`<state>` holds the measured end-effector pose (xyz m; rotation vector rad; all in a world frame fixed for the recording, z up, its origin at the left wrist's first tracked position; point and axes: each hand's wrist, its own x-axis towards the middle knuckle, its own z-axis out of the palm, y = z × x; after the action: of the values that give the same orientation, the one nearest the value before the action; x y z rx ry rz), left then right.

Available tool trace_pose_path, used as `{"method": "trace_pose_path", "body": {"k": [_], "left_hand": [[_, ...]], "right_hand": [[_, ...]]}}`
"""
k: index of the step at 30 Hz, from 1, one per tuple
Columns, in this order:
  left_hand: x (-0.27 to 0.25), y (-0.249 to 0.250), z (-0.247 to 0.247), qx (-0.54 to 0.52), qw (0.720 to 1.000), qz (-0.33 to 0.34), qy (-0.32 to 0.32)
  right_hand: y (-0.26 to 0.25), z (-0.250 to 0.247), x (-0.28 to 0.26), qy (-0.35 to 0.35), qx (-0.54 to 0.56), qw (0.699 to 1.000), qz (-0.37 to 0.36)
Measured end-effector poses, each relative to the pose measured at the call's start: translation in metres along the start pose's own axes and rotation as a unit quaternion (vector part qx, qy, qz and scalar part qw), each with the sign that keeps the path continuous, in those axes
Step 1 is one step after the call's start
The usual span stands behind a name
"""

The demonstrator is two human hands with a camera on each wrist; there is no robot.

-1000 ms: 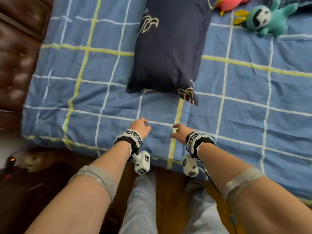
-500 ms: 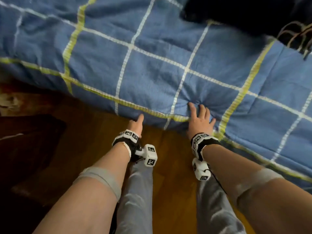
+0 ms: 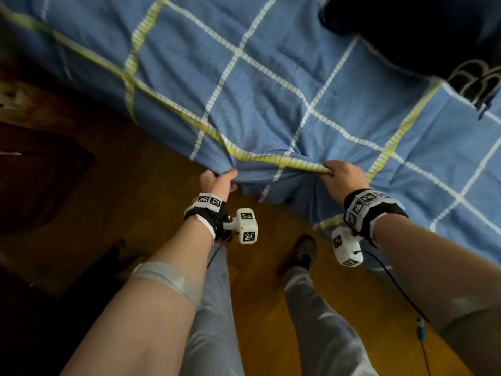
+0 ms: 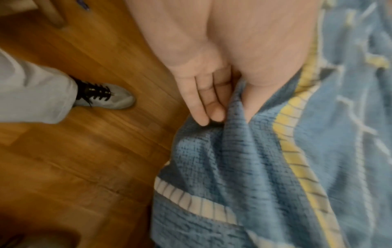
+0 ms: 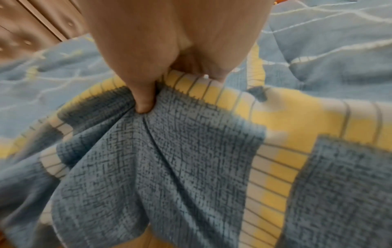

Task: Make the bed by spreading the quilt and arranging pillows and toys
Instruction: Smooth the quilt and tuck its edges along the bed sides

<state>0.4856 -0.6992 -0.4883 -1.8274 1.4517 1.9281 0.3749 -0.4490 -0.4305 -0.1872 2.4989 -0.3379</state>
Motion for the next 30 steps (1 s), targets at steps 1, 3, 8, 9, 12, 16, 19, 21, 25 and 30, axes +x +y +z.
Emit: {"method": "trace_pose_path", "body": {"k": [1,3,8,9,12,16,19,21,25,30], "left_hand": [[-0.010,-0.006,-0.006,0.031,1.000,-0.004,0.004],[-0.027,-0.019,-0.017,0.111,0.993,-0.022,0.025],[0.026,-0.025,-0.021,0.246,0.969,-0.004,0.029],[0.023,-0.015,-0.012,0.252,0.968,-0.005,0.014],[-0.017,0.020,0.022,0.354,0.933,0.066,-0.018],[-0.080,0.036,0.087,0.506,0.839,0.141,-0.138],[-0.141,0.035,0.147,0.566,0.765,0.213,-0.221],[-0.191,0.025,0.182,0.610,0.701,0.266,-0.258],[-0.298,-0.024,0.243,0.682,0.588,0.322,-0.294],[-0.437,-0.130,0.321,0.768,0.417,0.372,-0.311]], "right_hand": [[0.000,-0.004,-0.008,0.000,-0.014,1.000,-0.010],[0.002,-0.005,-0.023,-0.018,-0.072,0.997,-0.019],[0.016,0.033,-0.044,-0.239,-0.129,0.962,-0.023],[0.020,0.042,-0.047,-0.233,-0.101,0.967,-0.022],[0.019,0.051,-0.060,-0.160,0.050,0.985,0.035],[0.035,0.027,-0.093,-0.122,0.161,0.973,0.111],[0.083,-0.002,-0.134,-0.094,0.210,0.958,0.172],[0.122,-0.019,-0.172,-0.061,0.233,0.950,0.200],[0.218,-0.045,-0.258,-0.010,0.287,0.922,0.260],[0.361,-0.071,-0.374,0.052,0.358,0.874,0.326]]}}
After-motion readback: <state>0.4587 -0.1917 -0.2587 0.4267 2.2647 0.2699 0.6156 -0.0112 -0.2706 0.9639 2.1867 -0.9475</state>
